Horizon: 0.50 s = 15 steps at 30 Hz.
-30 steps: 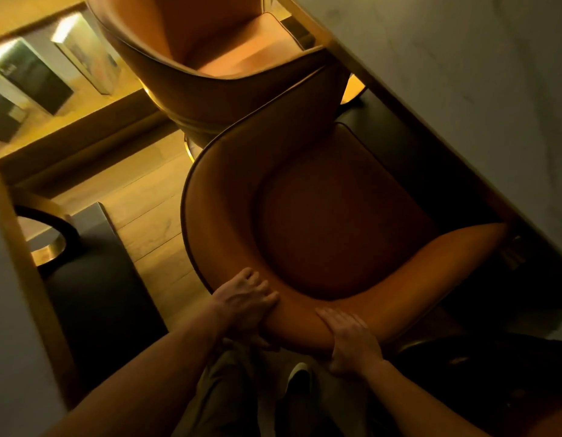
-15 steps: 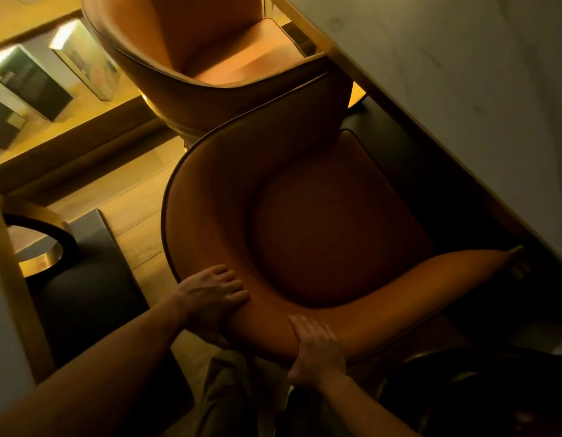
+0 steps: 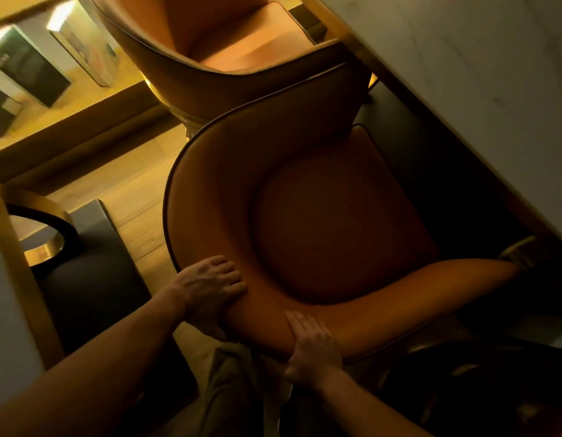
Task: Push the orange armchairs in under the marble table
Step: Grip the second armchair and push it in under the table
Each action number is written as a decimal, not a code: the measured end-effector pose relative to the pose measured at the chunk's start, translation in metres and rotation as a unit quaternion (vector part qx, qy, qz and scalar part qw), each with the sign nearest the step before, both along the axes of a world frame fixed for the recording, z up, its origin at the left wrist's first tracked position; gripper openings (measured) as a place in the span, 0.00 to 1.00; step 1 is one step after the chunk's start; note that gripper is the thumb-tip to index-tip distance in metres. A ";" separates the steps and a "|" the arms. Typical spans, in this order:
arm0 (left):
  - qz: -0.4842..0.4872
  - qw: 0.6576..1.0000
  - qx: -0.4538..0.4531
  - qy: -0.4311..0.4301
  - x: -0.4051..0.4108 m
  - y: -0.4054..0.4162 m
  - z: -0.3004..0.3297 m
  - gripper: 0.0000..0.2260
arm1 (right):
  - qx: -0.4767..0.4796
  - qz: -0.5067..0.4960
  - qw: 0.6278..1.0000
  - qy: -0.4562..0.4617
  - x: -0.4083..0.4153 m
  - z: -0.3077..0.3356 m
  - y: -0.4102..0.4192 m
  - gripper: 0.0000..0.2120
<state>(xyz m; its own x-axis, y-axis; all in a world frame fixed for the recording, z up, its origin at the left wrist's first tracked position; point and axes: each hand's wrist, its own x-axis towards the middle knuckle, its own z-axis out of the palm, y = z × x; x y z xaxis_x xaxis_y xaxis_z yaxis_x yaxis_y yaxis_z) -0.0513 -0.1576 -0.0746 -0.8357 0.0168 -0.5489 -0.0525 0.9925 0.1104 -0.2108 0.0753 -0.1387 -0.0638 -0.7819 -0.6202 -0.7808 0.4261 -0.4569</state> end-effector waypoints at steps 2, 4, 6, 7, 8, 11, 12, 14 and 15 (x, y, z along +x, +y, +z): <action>0.003 1.000 0.000 -0.002 0.000 0.001 0.001 0.46 | -0.003 0.009 1.000 -0.008 -0.003 0.003 0.000 0.47; 0.004 1.000 -0.006 0.000 0.000 0.003 0.002 0.46 | -0.012 0.014 1.000 -0.012 -0.005 0.005 0.002 0.46; 0.004 1.000 -0.007 -0.001 -0.003 0.004 0.003 0.46 | -0.023 0.013 1.000 -0.012 -0.009 0.006 0.003 0.46; 0.003 1.000 -0.007 -0.001 -0.004 0.005 0.002 0.47 | -0.023 0.011 1.000 -0.012 -0.010 0.007 0.004 0.46; 0.002 1.000 -0.006 0.001 -0.005 0.006 0.001 0.47 | -0.021 0.011 1.000 -0.012 -0.013 0.007 0.005 0.47; -0.001 1.000 0.002 0.009 -0.006 0.006 -0.001 0.48 | -0.023 0.006 1.000 -0.003 -0.016 0.006 0.006 0.52; -0.003 1.000 0.005 0.013 -0.005 0.005 -0.002 0.48 | -0.029 0.003 1.000 0.001 -0.015 0.005 0.007 0.52; -0.009 1.000 0.004 0.023 -0.004 0.004 -0.004 0.48 | -0.037 -0.005 0.999 0.005 -0.014 0.002 0.008 0.52; -0.010 1.000 0.003 0.026 -0.003 0.003 -0.005 0.48 | -0.040 -0.007 0.999 0.004 -0.013 0.001 0.009 0.51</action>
